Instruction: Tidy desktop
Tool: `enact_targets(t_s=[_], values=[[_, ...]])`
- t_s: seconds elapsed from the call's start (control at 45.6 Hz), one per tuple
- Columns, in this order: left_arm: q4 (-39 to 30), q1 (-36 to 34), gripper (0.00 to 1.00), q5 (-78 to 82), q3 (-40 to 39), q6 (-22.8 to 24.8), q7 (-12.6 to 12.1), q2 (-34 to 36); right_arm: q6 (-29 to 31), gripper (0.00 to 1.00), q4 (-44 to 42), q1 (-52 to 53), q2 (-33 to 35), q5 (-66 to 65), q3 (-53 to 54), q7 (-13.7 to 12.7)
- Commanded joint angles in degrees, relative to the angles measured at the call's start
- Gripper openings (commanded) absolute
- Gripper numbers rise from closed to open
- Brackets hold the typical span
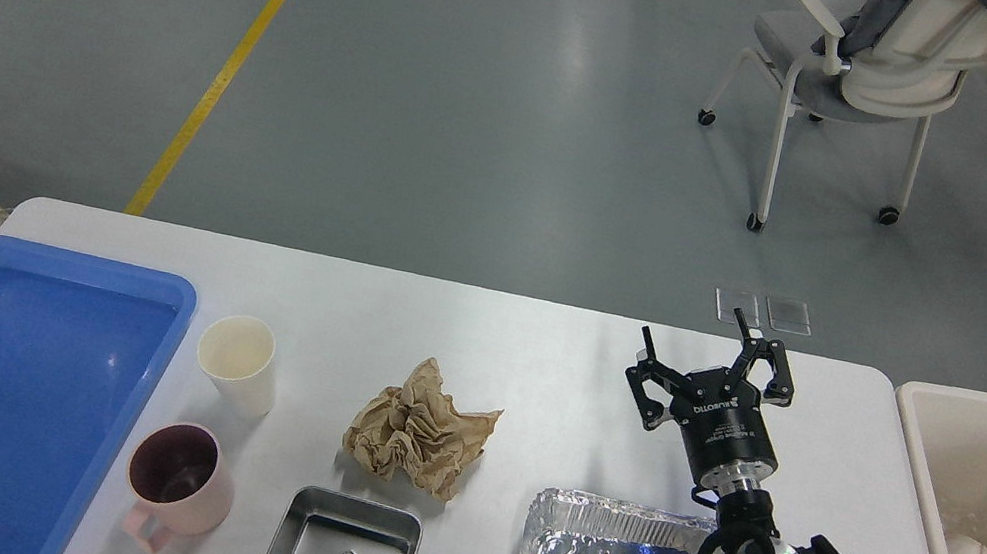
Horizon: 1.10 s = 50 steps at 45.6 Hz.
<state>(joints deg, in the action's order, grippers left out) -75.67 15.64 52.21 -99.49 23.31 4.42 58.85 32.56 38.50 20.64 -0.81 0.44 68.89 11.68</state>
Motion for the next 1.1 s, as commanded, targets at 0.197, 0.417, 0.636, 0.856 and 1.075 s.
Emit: enact_targets(t_s=[0.197, 0.417, 0.636, 0.856, 1.075], values=[[0.26, 3.68, 0.97, -1.33, 0.35, 5.43, 0.33, -1.63, -0.3, 1.0, 0.08, 0.02, -0.5, 0.0, 0.1, 0.01], [-1.93, 6.5, 0.97, 12.1, 4.75, 4.99, -1.17, -1.1, -0.3, 1.0, 0.08, -0.16, -0.51, 0.0, 0.36, 0.1], [-2.11, 6.42, 0.97, 21.79, 4.57, 4.99, -0.64, -0.67, -0.3, 1.0, 0.17, -1.13, -2.79, 0.0, 0.45, 0.1], [-2.02, 6.41, 0.97, 21.71, 1.07, 5.17, 1.37, 2.33, -0.22, 1.0, 0.43, -2.44, -3.14, 0.0, 0.45, 0.1], [0.87, 7.03, 0.97, 12.32, -10.63, 11.66, 1.82, 0.66, -0.22, 1.0, 1.05, -4.11, -3.23, 0.0, 0.45, 0.1]])
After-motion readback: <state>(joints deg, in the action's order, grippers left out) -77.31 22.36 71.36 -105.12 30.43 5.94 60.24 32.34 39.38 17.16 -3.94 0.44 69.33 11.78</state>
